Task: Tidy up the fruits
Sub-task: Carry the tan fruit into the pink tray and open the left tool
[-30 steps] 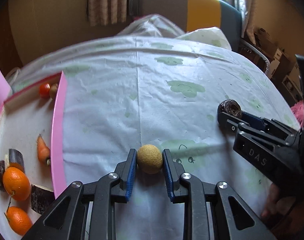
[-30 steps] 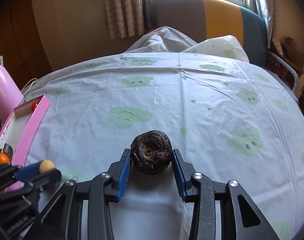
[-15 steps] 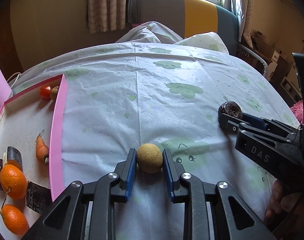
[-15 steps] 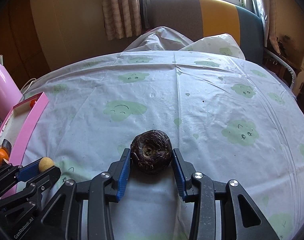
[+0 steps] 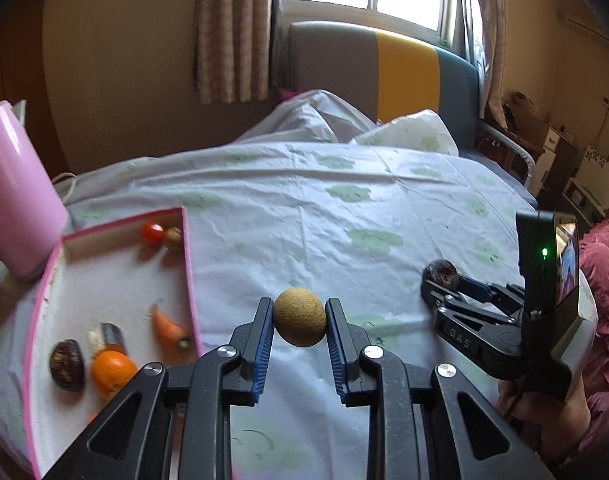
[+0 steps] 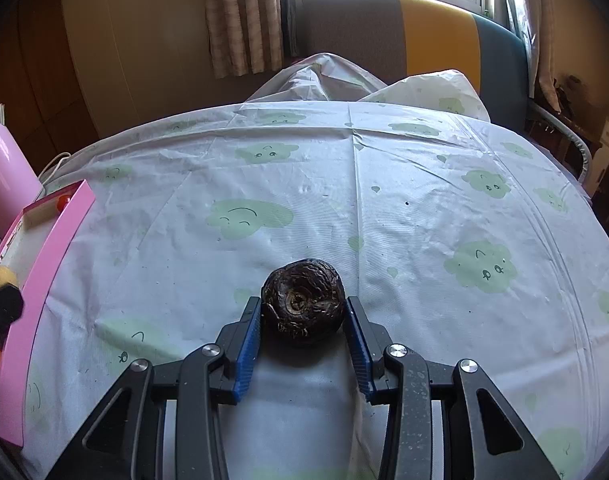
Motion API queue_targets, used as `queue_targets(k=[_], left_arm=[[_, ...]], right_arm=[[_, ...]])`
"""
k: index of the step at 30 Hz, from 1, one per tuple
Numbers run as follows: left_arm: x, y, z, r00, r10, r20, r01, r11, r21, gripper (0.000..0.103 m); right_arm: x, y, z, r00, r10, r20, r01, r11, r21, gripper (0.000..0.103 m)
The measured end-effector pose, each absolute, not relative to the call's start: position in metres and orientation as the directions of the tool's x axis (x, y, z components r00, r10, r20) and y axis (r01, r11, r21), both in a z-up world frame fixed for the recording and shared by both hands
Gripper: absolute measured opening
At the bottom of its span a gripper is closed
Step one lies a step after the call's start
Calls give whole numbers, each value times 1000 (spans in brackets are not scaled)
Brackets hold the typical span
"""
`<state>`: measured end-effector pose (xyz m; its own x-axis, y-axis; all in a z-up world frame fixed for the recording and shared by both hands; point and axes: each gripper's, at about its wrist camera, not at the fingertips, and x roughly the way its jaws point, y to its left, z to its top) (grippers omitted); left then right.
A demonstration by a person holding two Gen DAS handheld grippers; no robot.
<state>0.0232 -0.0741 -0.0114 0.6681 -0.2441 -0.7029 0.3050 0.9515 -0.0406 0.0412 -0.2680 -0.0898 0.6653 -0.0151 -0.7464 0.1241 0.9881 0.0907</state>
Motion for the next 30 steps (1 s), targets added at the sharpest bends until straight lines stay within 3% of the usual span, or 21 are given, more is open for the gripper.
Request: queue_targets(k=[22, 24, 26, 30], left_arm=[[64, 55, -19, 707, 4, -708, -32, 999, -26, 26], [71, 62, -22, 693, 22, -720, -60, 998, -28, 32], [74, 68, -24, 683, 28, -729, -79, 996, -36, 46], [68, 75, -21, 687, 41, -726, -102, 994, -40, 46]], right_arm=[[42, -265, -90, 660, -38, -751, 121, 991, 56, 41], [42, -265, -90, 659, -39, -751, 121, 991, 55, 41], [43, -265, -90, 659, -39, -751, 121, 991, 55, 41], [43, -264, -89, 655, -47, -754, 120, 992, 43, 41]])
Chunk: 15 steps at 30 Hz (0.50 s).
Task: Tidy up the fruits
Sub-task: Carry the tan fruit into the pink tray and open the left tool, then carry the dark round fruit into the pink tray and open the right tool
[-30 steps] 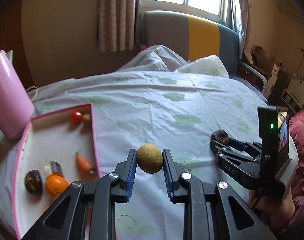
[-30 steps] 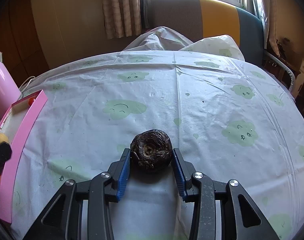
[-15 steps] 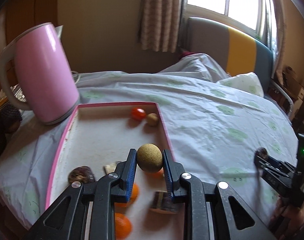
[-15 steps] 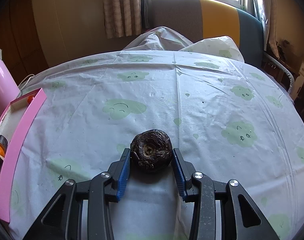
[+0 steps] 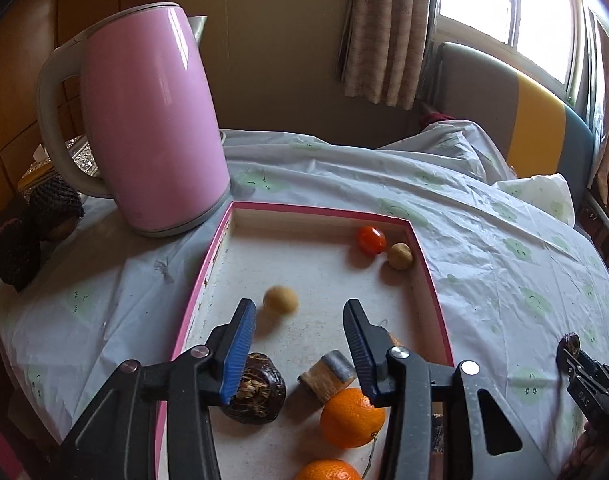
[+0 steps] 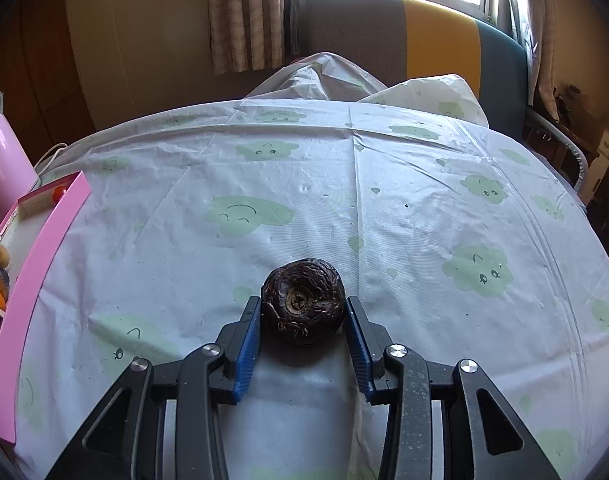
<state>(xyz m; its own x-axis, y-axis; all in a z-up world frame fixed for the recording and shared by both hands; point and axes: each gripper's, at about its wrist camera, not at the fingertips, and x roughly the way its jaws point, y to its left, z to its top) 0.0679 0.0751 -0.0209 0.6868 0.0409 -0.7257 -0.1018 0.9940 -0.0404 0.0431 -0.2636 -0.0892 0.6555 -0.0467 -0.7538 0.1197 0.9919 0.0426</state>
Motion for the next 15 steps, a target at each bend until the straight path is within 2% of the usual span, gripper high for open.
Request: queue_targets(k=[7, 15], left_arm=[[54, 80, -15, 689, 35, -724, -105, 993, -52, 46], [40, 82, -11, 692, 23, -722, -105, 992, -69, 46]], right_arm=[[45, -252, -85, 649, -6, -761, 77, 995, 58, 41], [49, -202, -64, 663, 137, -736, -74, 990, 117, 41]])
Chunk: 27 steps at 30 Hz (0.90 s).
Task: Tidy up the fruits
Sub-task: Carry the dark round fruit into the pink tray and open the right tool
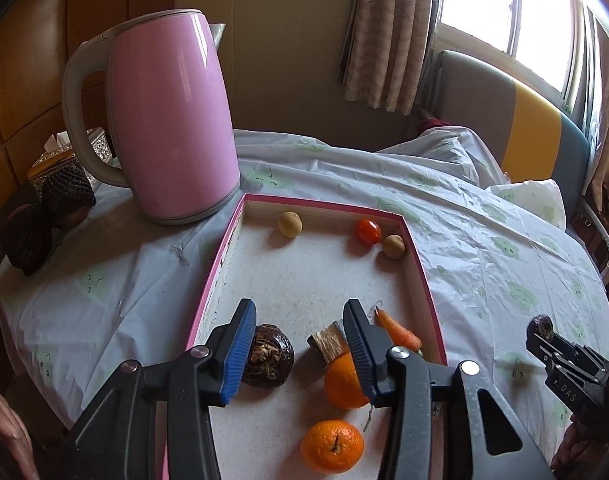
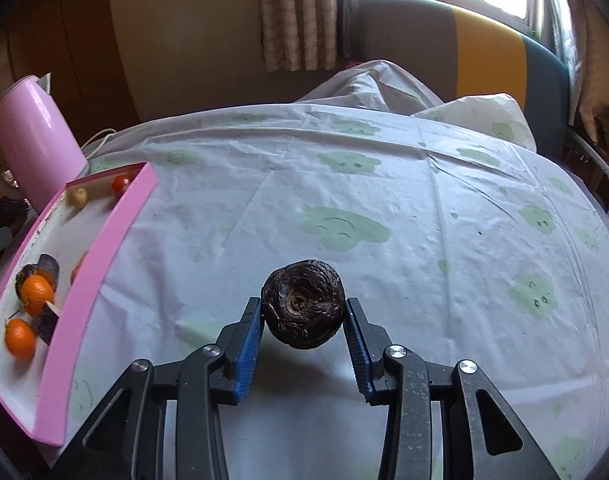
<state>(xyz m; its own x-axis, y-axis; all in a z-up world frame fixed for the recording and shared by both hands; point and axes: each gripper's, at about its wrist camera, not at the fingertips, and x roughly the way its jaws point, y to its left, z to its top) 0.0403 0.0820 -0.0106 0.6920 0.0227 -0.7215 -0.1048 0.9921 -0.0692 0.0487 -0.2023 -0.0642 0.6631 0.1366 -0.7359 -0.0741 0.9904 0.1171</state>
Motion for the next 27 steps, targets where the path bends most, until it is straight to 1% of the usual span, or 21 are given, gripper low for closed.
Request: queue_targets(k=[7, 13, 19, 27], left_arm=[[33, 85, -9, 691, 16, -722, -108, 991, -82, 46], [29, 88, -5, 700, 14, -714, -114, 989, -93, 46], [25, 93, -3, 702, 14, -712, -123, 987, -103, 46], [22, 96, 0, 705, 15, -709, -129, 986, -107, 46]], right_arm=[[52, -142, -33, 635, 344, -692, -266, 938, 222, 41], [54, -83, -20, 572, 449, -686, -413, 881, 232, 41], [57, -46, -27, 510, 477, -716, -477, 849, 226, 41], [66, -31, -37, 481, 476, -736, -479, 846, 234, 45]])
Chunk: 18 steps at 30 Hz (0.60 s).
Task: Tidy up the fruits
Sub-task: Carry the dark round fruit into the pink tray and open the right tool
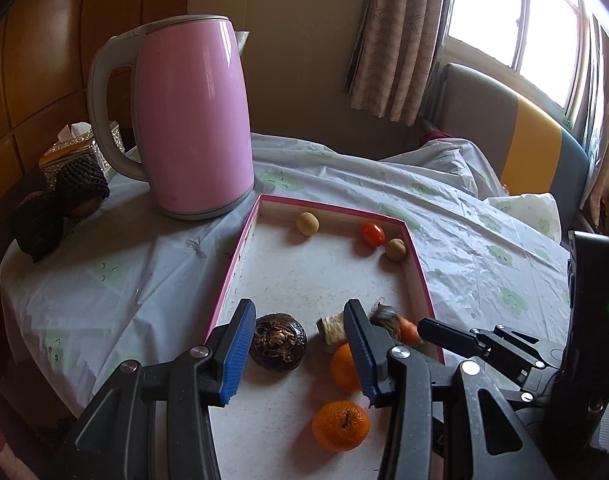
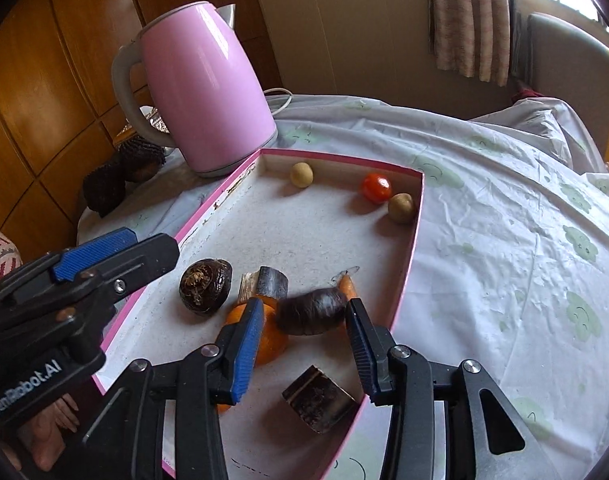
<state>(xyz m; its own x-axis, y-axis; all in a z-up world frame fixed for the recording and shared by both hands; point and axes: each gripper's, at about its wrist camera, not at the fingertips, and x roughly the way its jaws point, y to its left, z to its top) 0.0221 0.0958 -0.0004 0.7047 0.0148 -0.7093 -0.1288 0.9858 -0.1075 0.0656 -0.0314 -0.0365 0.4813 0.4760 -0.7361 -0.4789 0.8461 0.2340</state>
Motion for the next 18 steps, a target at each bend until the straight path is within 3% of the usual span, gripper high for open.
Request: queue_targets(k=[11, 15, 18], left_arm=[[19, 91, -4, 700, 9, -715, -123, 987, -107, 47], [16, 87, -5, 699, 5, -715, -111, 989, -102, 47], [15, 85, -5, 698, 2, -716, -107, 989, -101, 47]], right_arm=[[51, -37, -32, 520, 455, -724, -458, 863, 213, 45], [43, -45, -26, 560, 431, -708, -423, 883, 203, 56], [39, -50, -22, 586, 408, -700, -403, 896, 185, 56]])
